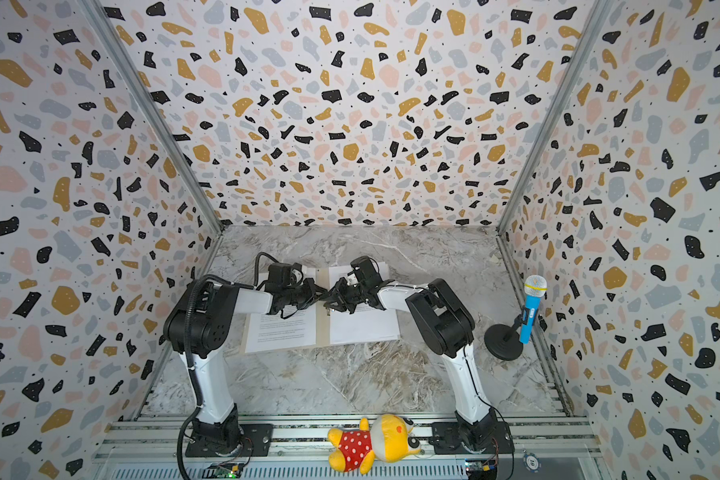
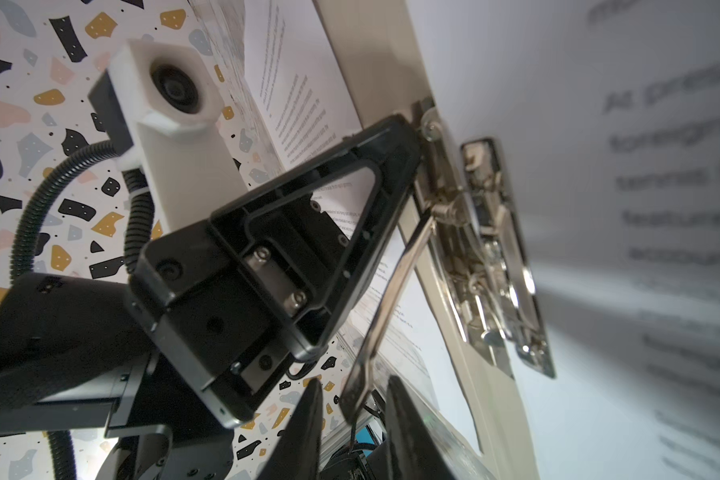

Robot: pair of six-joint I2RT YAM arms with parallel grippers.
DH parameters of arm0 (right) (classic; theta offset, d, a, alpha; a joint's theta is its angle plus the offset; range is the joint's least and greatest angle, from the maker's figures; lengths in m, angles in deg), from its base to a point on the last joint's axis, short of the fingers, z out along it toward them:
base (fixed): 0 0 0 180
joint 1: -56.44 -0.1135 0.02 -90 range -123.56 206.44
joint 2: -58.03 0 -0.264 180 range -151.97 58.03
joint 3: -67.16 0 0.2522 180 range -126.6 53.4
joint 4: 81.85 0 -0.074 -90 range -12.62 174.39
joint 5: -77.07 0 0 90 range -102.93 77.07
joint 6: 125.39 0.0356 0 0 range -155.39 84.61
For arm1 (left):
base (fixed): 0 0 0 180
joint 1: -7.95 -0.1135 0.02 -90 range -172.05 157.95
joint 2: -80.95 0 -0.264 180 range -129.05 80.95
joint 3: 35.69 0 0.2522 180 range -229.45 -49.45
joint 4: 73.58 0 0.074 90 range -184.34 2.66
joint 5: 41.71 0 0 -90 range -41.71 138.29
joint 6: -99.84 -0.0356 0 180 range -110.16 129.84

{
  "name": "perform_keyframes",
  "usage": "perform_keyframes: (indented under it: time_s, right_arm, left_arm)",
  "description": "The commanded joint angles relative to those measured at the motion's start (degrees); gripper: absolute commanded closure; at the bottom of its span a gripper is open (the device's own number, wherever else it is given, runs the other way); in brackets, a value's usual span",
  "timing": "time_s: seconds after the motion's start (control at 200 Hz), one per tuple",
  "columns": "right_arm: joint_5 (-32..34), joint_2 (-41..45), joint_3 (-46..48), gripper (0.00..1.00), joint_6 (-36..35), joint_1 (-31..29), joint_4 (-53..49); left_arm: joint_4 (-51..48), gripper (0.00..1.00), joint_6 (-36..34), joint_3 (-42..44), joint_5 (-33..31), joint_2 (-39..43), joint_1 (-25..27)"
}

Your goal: Put the files into the folder

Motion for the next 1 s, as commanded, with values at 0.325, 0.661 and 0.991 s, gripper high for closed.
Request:
perform_keyframes:
  time_s: [0.325, 0.661, 0.991]
  right_arm:
    - [-0.6, 1.2, 0.0, 0.85, -0.1, -0.3, 1.7]
    - [-0.9, 2.0, 2.2, 0.89, 0.2, -0.4, 3.0]
    - [-0.7, 3.3, 5.9, 0.95, -0.1, -0.5, 4.4]
  left_arm:
    - [-5.0, 0.94, -2.2, 0.0, -2.3, -0.7, 0.2]
    - [-5.5, 0.94, -2.6, -0.3, -2.6, -0.8, 0.2]
    - [-5.8, 0.94, -2.6, -0.7, -2.6, -1.2, 0.2]
